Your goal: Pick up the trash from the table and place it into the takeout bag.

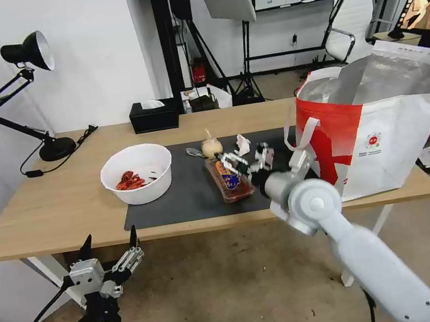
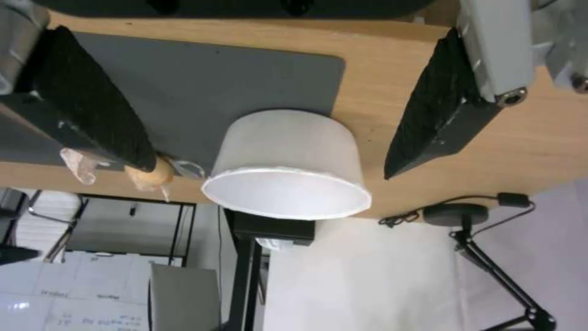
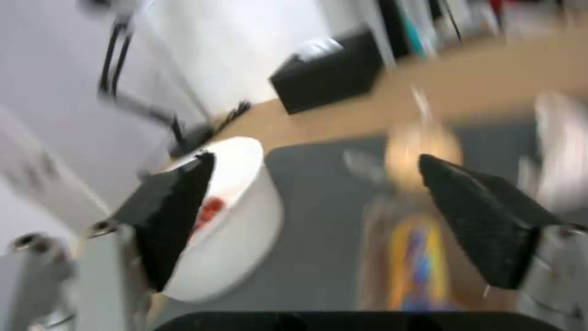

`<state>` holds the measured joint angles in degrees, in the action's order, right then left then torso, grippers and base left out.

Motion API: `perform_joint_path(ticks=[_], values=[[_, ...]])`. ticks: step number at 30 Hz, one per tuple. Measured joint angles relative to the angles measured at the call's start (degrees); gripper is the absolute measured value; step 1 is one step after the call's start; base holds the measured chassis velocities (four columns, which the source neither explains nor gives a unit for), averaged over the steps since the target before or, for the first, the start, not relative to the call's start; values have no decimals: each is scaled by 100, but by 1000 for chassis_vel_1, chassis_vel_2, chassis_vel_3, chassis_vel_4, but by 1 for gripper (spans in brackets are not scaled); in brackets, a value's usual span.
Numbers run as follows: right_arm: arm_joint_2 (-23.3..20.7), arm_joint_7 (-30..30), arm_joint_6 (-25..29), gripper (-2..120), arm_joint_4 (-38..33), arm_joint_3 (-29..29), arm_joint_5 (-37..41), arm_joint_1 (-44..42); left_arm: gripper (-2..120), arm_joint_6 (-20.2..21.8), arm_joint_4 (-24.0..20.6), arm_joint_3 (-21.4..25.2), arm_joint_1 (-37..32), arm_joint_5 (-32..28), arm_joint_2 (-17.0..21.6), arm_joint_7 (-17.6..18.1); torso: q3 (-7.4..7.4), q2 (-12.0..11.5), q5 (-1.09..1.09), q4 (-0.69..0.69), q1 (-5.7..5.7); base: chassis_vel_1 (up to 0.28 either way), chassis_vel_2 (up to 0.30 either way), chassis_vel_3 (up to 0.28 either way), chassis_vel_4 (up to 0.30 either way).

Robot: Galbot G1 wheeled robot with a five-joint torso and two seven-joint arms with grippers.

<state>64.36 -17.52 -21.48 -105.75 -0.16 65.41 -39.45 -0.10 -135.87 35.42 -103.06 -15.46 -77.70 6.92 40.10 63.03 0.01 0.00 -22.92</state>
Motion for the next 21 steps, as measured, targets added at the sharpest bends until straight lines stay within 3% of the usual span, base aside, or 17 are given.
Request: perform_joint_path(ticks=[1, 2, 4, 5, 7, 8, 11, 17, 21], values=[[0, 0, 0, 87, 0, 0, 0, 0, 100, 0, 0, 0, 0, 0, 0, 0, 0, 0, 0, 0, 0, 0, 0, 0, 0], [-331, 985, 12, 80, 426, -323, -984, 396, 100, 26, 0, -23, 16, -59, 64, -2, 0, 0, -1, 1, 0, 0, 0, 0, 0], [-692, 2179, 142, 68, 1054, -717, -1846, 961, 100, 114, 5, -52, 71, -212, 174, 1, 1, 0, -1, 0, -1, 0, 0, 0, 0], [-692, 2179, 142, 68, 1054, -717, -1846, 961, 100, 114, 5, -52, 71, -212, 174, 1, 1, 0, -1, 0, -1, 0, 0, 0, 0], [-878, 3148, 225, 59, 1665, -1056, -2464, 1438, 100, 208, 14, -100, 147, -410, 280, 2, 1, 0, -1, -1, -1, 0, 0, 0, 0], [-878, 3148, 225, 59, 1665, -1056, -2464, 1438, 100, 208, 14, -100, 147, -410, 280, 2, 1, 0, -1, -1, -1, 0, 0, 0, 0], [-855, 3692, 248, 43, 2271, -1404, -2866, 1826, 100, 304, 17, -164, 205, -639, 374, -11, 1, -1, -1, -1, 0, 0, 0, 0, 0], [-523, 3734, 172, 24, 2739, -1680, -3080, 2080, 100, 525, -87, -244, 218, -1162, 523, -13, 1, -1, -1, 1, 0, 0, 0, 0, 0], [-307, 3632, 110, 9, 3001, -1849, -3214, 2209, 100, 644, -151, -421, 314, -1883, 946, 89, 1, -1, -2, 2, 0, 0, 0, 0, 0]])
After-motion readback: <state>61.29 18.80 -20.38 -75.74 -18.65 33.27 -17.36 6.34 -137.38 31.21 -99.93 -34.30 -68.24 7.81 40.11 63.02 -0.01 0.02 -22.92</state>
